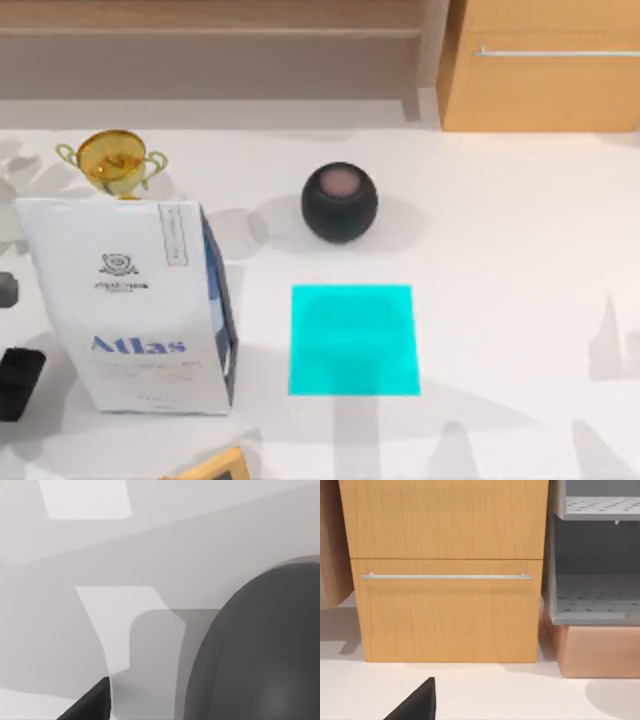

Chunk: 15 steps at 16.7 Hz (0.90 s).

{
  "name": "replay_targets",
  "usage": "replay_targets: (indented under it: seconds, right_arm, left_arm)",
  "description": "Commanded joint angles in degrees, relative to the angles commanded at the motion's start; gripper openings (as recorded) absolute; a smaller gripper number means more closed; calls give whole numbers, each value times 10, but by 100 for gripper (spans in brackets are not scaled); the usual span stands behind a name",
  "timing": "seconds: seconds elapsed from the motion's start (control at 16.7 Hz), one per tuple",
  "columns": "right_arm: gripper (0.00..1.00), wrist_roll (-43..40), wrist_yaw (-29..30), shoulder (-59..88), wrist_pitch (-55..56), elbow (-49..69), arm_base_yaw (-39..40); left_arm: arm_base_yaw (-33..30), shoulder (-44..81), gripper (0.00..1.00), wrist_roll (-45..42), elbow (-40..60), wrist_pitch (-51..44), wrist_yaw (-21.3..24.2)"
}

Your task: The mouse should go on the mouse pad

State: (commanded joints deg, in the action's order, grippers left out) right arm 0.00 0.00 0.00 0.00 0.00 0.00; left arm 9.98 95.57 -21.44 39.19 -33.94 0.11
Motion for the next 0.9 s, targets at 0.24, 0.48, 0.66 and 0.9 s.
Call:
replay_targets:
  seconds: [0.24,0.48,0.66,0.9]
  right_arm:
    - [100,0,0,0,0,0,0]
    - [100,0,0,0,0,0,0]
    - [100,0,0,0,0,0,0]
    - [100,0,0,0,0,0,0]
  left_arm:
    - [0,0,77,0,0,0,0]
    - [0,0,47,0,0,0,0]
    - [0,0,25,0,0,0,0]
    - [0,0,0,0,0,0,0]
